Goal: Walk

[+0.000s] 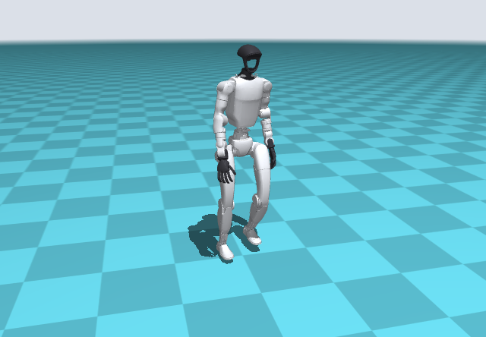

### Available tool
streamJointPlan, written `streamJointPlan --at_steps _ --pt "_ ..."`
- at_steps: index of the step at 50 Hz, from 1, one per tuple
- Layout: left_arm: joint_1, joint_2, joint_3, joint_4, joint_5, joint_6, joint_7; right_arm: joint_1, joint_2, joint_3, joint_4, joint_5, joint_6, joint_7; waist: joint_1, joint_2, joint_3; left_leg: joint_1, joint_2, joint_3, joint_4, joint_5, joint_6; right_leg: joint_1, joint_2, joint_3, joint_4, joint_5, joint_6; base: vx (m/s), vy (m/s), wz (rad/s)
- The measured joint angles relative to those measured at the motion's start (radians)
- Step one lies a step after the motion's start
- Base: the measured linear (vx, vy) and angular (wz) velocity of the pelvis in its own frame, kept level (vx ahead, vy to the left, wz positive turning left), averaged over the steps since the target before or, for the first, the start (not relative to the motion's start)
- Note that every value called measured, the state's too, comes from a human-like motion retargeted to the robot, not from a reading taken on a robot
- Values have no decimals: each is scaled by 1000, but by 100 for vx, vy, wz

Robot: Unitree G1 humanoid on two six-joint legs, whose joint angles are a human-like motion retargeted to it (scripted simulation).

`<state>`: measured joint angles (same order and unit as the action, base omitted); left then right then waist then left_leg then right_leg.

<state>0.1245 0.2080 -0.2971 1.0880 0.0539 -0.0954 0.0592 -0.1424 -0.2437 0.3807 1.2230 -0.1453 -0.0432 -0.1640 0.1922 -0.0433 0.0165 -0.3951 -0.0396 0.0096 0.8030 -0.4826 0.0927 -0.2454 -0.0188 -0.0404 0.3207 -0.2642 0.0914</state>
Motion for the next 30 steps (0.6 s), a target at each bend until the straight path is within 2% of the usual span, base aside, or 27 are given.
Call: streamJointPlan --at_steps 6,11,18,23,30 --pt "59 -4 50 32 -37 11 -45 -104 -1 12 -137 20 -24 3 -19 -5 -18 -2 64 193 -166 45 -5 -4 -37 -128 -36 14 -10 -3 3 132" --pt "79 15 98 55 -78 12 -61 -143 3 15 -225 57 -49 4 -50 -2 -39 71 58 277 -386 109 -23 18 -63 -241 -51 12 -25 -1 2 141" --pt "30 70 126 48 -106 4 -41 -103 2 18 -254 77 -66 23 -74 -7 -37 148 7 207 -541 142 -33 30 -102 -315 50 -43 -50 2 -2 110" --pt "-32 114 113 -15 -95 -1 -9 -7 0 17 -201 57 -60 51 -101 -28 -20 181 -47 115 -575 153 -37 -2 -93 -200 154 -107 -26 4 -4 120" --pt "-93 158 96 -167 -90 -18 25 126 -7 -16 -88 23 -39 92 -99 -30 -4 192 -79 16 -556 141 -44 55 -57 -134 73 -115 -30 7 -6 80"
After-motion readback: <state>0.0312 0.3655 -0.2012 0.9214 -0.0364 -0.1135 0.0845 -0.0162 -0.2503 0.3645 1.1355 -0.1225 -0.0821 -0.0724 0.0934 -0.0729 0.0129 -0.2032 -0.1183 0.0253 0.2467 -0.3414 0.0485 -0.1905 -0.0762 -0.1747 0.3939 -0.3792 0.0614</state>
